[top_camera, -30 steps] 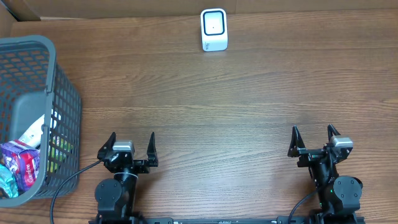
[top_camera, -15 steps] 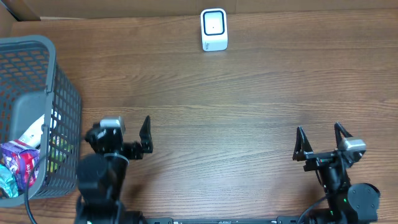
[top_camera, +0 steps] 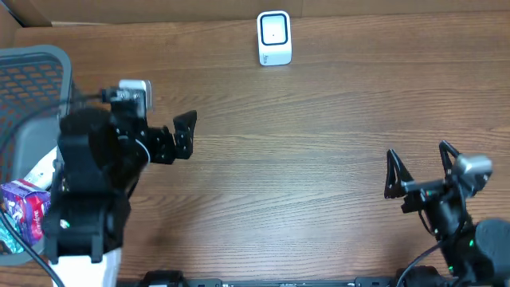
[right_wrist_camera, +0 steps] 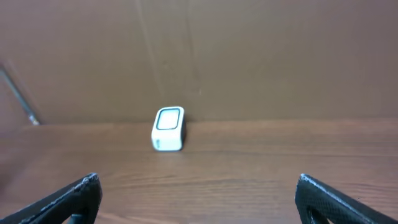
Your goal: Scan the item barcode
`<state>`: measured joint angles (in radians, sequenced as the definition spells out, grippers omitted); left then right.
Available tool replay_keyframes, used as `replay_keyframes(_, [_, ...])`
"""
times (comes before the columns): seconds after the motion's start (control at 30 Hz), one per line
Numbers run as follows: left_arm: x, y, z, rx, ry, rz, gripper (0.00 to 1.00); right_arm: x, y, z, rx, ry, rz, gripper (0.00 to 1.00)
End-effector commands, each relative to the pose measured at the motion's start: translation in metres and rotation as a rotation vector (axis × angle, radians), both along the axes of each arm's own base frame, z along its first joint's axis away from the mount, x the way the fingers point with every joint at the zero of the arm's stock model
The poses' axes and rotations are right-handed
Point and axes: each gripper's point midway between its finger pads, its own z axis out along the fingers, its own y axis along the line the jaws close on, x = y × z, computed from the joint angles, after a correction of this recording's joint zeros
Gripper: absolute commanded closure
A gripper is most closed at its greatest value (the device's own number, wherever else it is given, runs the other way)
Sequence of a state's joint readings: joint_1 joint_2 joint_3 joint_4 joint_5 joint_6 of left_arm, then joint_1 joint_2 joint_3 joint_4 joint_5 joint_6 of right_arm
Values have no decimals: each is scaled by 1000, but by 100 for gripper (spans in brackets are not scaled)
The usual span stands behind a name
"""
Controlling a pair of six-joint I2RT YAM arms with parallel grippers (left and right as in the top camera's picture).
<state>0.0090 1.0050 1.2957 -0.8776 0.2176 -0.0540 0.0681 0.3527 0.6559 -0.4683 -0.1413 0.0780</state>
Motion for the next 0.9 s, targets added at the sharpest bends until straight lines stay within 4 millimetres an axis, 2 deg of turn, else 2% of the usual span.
replay_keyframes(0.0, [6,-2,20,-26,41,-4,0,5,13,25,6,34,76,0])
replay_keyframes(0.17, [8,1,28,-6,176,1,0,27,23,31,10,229,121,0])
replay_keyframes(0.3, [17,10,31,71,179,6,0,42,30,31,19,383,153,0])
replay_keyframes(0.37, [21,16,28,97,185,32,0,48,32,26,23,450,164,0])
replay_keyframes(0.53, [28,11,15,82,231,7,0,66,46,4,62,573,232,0])
replay_keyframes(0.6, [29,16,13,77,246,36,10,69,54,-4,82,607,273,0])
replay_keyframes(0.67, [24,34,12,48,276,155,11,72,58,-10,94,633,301,0])
replay_keyframes(0.87, [-17,121,29,-59,327,602,11,77,60,-26,101,700,307,0])
